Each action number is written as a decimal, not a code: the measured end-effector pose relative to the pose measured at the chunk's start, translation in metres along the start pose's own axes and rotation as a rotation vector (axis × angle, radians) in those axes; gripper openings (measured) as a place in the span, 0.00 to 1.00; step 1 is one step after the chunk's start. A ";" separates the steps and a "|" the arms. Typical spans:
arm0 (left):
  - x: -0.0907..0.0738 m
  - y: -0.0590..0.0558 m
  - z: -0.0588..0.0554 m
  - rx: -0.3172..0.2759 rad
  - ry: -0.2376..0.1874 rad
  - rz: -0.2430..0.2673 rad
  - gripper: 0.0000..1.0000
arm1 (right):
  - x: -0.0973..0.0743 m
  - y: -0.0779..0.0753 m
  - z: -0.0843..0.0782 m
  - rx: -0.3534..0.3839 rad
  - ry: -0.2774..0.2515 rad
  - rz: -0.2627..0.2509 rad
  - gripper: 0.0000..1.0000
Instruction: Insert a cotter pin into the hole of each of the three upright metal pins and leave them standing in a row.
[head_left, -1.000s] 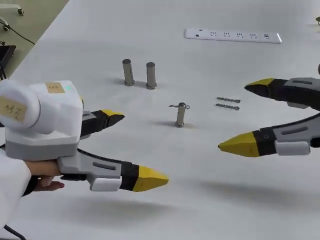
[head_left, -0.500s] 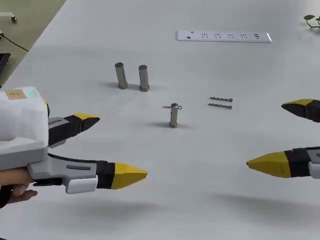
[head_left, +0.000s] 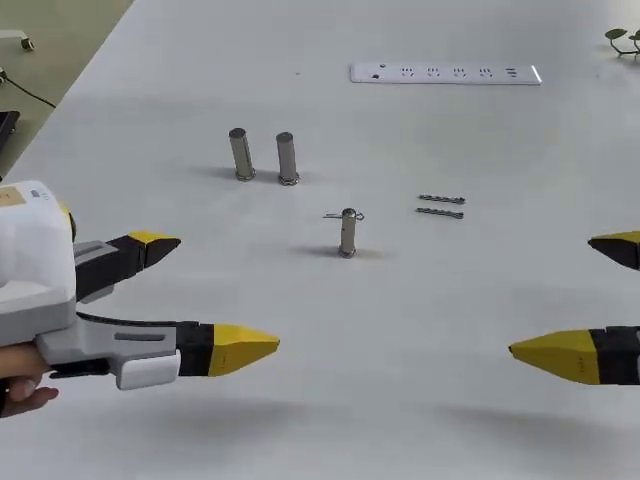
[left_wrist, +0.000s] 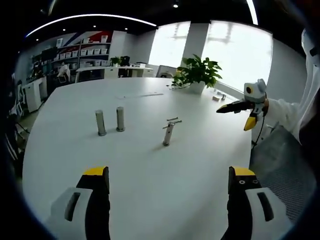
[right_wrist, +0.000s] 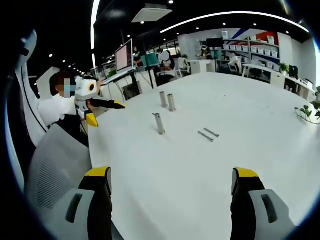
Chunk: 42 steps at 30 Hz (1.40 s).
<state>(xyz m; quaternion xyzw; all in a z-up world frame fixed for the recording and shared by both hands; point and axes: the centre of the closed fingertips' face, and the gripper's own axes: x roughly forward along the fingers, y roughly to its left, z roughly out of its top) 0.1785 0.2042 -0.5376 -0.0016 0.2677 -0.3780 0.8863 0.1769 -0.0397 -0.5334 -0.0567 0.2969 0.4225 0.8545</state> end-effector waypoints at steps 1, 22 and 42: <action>0.000 0.004 0.001 0.004 -0.004 0.013 0.97 | -0.001 0.000 0.000 0.008 -0.003 -0.004 0.98; 0.033 0.100 0.035 0.050 -0.058 0.249 0.76 | -0.013 0.005 -0.005 0.052 -0.007 -0.037 0.98; 0.082 0.146 0.063 0.022 -0.108 0.370 0.44 | -0.022 0.007 -0.013 0.085 0.000 -0.032 0.98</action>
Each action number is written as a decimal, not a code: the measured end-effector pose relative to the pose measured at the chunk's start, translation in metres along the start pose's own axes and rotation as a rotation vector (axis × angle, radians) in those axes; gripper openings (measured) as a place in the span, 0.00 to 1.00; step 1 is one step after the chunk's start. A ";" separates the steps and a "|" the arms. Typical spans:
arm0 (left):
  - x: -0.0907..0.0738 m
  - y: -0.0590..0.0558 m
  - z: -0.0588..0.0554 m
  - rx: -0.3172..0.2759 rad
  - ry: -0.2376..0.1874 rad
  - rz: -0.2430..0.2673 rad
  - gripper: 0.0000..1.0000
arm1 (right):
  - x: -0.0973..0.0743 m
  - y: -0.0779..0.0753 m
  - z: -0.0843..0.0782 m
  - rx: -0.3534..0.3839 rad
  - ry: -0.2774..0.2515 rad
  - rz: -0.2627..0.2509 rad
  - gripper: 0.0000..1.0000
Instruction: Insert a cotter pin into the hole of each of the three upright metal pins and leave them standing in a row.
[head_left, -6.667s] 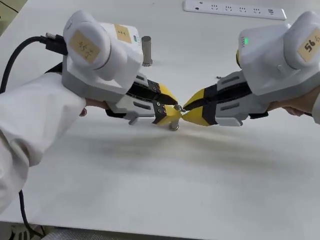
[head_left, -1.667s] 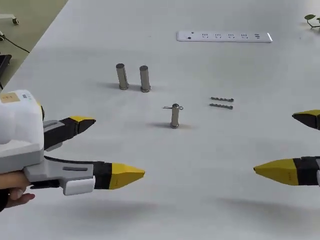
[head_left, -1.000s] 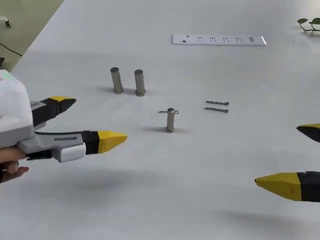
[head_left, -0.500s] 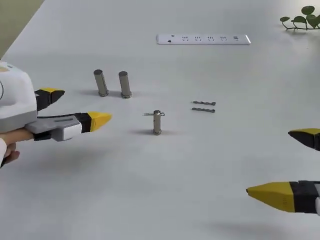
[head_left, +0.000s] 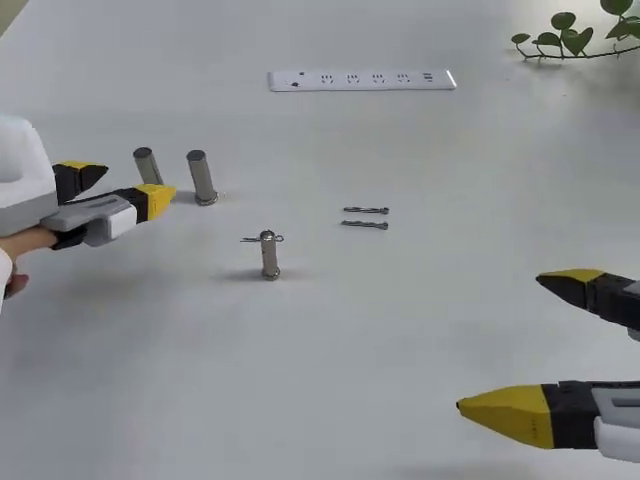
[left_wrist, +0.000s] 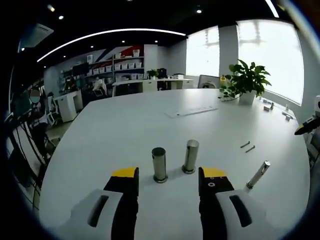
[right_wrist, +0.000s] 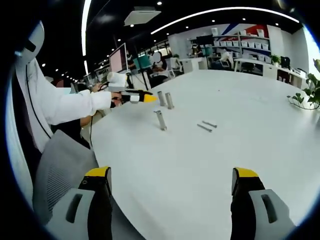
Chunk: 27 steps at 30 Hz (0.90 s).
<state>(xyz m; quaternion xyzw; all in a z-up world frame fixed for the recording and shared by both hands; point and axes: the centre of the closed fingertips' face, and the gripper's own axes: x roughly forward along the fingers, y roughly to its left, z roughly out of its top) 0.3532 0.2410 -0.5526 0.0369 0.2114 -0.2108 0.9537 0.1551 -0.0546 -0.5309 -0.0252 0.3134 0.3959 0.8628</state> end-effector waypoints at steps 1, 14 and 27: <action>0.001 0.001 0.001 0.001 -0.001 0.002 0.43 | 0.000 0.000 0.000 0.000 0.000 0.000 0.98; 0.033 0.013 -0.006 0.003 0.032 0.022 0.21 | -0.001 -0.013 0.002 0.035 0.007 -0.015 0.98; 0.041 0.012 -0.007 0.012 0.037 -0.002 0.11 | 0.001 -0.016 -0.004 0.053 0.025 -0.021 0.97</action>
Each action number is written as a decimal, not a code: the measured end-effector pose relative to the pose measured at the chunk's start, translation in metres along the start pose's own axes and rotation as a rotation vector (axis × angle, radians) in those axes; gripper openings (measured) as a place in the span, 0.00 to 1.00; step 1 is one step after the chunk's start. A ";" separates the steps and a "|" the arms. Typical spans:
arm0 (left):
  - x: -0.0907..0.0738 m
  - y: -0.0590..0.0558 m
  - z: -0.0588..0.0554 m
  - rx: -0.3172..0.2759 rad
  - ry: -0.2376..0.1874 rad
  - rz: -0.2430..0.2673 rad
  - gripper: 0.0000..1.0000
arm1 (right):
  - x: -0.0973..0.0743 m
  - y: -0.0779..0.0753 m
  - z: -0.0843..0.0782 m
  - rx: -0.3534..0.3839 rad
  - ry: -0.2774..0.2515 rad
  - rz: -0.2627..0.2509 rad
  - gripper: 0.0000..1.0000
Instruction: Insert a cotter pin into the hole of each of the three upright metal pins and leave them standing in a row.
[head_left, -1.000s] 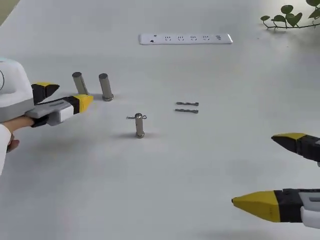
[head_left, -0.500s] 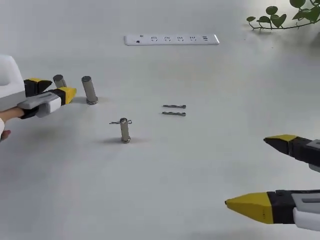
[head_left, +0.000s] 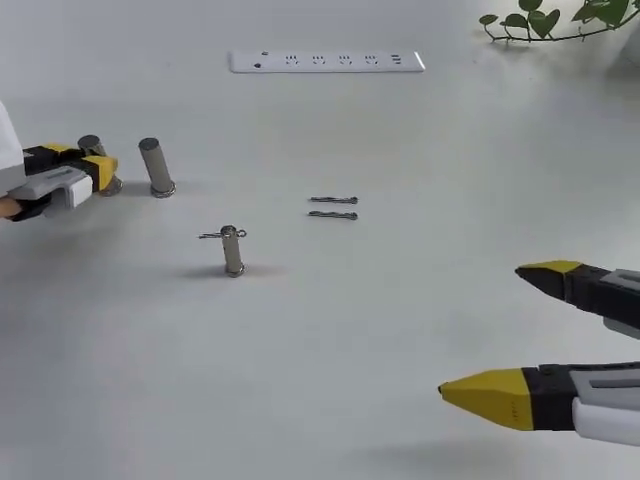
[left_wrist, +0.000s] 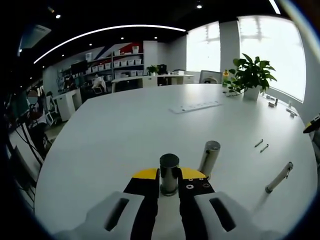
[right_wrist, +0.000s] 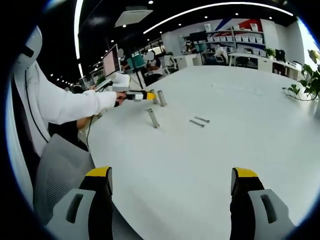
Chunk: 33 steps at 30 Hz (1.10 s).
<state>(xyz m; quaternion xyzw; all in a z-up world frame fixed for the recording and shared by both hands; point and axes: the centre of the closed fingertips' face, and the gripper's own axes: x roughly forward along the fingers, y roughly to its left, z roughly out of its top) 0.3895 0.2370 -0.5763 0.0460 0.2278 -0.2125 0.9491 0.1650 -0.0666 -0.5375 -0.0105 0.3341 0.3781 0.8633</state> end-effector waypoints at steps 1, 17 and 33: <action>0.001 0.000 0.000 0.002 0.001 0.002 0.10 | 0.000 0.001 0.000 -0.003 0.004 0.004 0.96; -0.024 -0.001 0.004 0.016 0.031 -0.010 0.09 | -0.003 -0.001 0.003 -0.001 -0.012 -0.010 0.95; -0.115 -0.064 0.050 -0.033 -0.098 -0.088 0.09 | -0.011 0.000 0.014 -0.015 -0.086 -0.021 0.95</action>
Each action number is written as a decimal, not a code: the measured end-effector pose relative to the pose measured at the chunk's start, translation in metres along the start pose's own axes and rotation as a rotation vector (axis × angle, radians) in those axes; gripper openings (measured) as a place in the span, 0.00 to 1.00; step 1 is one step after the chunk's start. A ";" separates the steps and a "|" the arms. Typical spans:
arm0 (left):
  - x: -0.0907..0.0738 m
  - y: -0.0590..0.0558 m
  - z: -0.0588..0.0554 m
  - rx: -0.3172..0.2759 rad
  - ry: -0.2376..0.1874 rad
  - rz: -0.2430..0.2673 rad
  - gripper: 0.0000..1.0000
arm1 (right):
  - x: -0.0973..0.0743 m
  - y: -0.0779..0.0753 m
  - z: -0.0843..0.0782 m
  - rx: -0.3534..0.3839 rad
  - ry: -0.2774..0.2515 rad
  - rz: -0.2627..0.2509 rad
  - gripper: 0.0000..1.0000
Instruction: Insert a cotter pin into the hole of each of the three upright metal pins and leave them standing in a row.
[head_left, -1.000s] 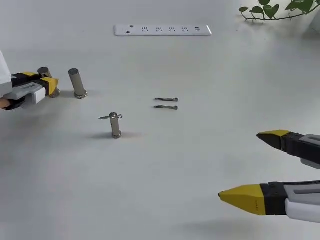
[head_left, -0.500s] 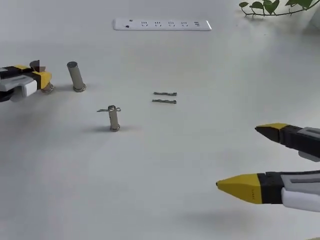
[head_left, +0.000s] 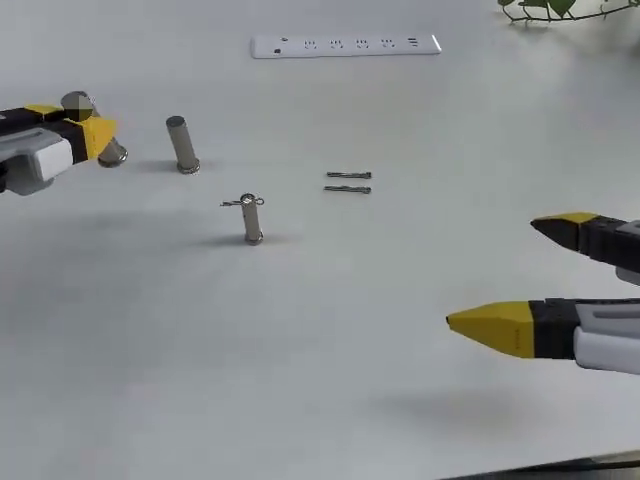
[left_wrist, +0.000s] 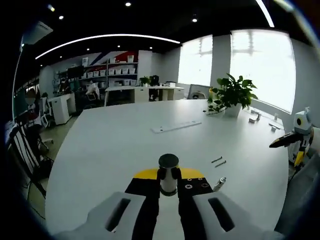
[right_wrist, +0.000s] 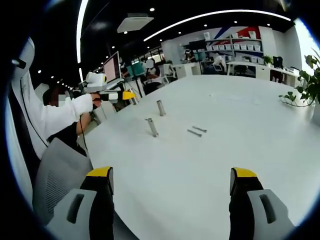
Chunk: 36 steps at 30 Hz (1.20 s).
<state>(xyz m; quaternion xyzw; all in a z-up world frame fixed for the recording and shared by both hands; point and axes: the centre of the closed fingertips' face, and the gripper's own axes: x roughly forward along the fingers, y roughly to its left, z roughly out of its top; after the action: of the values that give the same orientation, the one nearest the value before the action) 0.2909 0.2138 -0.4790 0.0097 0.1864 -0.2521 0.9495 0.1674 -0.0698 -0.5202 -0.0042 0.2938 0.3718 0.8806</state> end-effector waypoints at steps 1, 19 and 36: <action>-0.002 -0.006 0.001 0.007 -0.004 -0.007 0.09 | 0.000 0.000 0.000 -0.002 -0.003 0.000 0.95; -0.005 -0.109 -0.029 0.084 0.067 -0.139 0.09 | -0.009 0.000 -0.004 0.013 -0.058 0.035 0.95; 0.017 -0.152 -0.059 0.111 0.122 -0.204 0.09 | -0.014 0.001 -0.004 0.021 -0.088 0.072 0.94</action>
<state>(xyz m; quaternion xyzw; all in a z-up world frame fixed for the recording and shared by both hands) 0.2106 0.0794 -0.5282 0.0585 0.2295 -0.3561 0.9039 0.1574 -0.0793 -0.5164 0.0320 0.2586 0.3998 0.8788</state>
